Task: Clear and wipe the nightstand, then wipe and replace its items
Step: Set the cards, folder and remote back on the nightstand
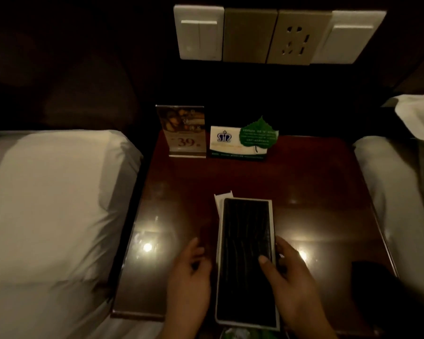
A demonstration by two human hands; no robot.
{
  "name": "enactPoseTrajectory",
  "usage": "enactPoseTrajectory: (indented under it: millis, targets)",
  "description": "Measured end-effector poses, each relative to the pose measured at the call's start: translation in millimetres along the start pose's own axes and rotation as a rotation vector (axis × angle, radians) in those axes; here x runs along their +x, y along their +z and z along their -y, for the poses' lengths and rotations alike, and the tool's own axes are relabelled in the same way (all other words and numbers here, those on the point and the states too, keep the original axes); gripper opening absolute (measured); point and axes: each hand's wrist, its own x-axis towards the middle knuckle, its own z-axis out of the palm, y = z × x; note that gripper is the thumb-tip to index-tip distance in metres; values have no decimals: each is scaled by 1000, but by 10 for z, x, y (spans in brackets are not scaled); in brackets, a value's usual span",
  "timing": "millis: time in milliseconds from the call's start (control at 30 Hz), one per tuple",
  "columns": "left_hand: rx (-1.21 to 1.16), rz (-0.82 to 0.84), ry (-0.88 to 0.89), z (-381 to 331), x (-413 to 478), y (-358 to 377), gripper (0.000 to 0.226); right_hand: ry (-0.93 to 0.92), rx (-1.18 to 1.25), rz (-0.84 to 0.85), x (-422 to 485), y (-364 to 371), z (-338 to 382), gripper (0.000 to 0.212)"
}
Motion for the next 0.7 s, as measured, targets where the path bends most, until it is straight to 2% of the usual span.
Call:
enactPoseTrajectory:
  millis: [67, 200, 333, 467, 500, 567, 600, 633, 700]
  targets:
    - [41, 73, -39, -55, -66, 143, 41, -26, -85, -3, -12, 16, -24, 52]
    - [-2, 153, -114, -214, -131, 218, 58, -41, -106, -50, -55, 91, 58, 53]
    - [-92, 289, -186, -241, -24, 101, 30, -19, -53, -57, -94, 179, 112, 40]
    - [-138, 307, -38, -129, -73, -111, 11, 28, 221, 44, -162, 247, 289, 17]
    - [-145, 299, 0, -103, -105, -150, 11, 47, 283, 89, -199, 280, 327, 23]
    - [-170, 298, 52, -102, -169, -216, 24, 75, 355, 158, -215, 383, 328, 66]
    - [-167, 304, 80, -122, -196, -254, 35, 83, 371, 182, -225, 444, 328, 80]
    - [-148, 311, 117, -150, -213, -293, 45, 66, 381, 203, -238, 505, 342, 83]
    - [-55, 306, 206, -204, -230, -365, 58, 11, 355, 243, -264, 603, 413, 70]
